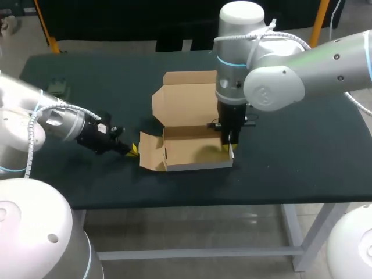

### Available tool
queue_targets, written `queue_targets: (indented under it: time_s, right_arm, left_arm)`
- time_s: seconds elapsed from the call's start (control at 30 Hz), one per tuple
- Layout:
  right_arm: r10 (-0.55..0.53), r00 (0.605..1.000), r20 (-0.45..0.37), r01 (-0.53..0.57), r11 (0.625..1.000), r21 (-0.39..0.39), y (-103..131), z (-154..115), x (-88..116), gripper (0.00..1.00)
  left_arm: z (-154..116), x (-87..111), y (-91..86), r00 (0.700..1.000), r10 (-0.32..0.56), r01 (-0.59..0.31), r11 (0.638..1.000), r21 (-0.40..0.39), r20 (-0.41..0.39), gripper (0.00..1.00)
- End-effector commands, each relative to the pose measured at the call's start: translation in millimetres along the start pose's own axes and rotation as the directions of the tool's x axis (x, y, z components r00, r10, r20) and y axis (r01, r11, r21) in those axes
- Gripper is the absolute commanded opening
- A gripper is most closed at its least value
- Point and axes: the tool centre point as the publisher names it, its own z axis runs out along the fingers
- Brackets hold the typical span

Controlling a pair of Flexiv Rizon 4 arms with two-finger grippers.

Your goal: Assemble the packaging by folding the flat box into shape, placing the metal phone stand inside, and closing the box properly

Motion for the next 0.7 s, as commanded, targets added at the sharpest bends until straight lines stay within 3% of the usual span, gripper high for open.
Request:
queue_targets:
  time_s: [0.03, 0.23, 0.7]
  right_arm:
    - [0.001, 1.000, 0.003, -0.001, 1.000, 0.003, 0.7, -0.1, 1.0, 0.00]
    - [0.001, 1.000, 0.003, -0.001, 1.000, 0.003, 0.7, -0.1, 1.0, 0.00]
    - [0.001, 1.000, 0.003, -0.001, 1.000, 0.003, 0.7, -0.1, 1.0, 0.00]
  left_arm:
    - [7.6, -0.8, 0.1, 0.999, -0.009, 0.009, 1.000, 0.003, -0.042, 0.00]
    - [10.2, 13.4, 2.6, 0.994, -0.001, 0.004, 1.000, 0.030, -0.110, 0.00]
    - [17.1, 41.9, 4.9, 0.983, 0.011, 0.002, 0.998, 0.070, -0.183, 0.00]
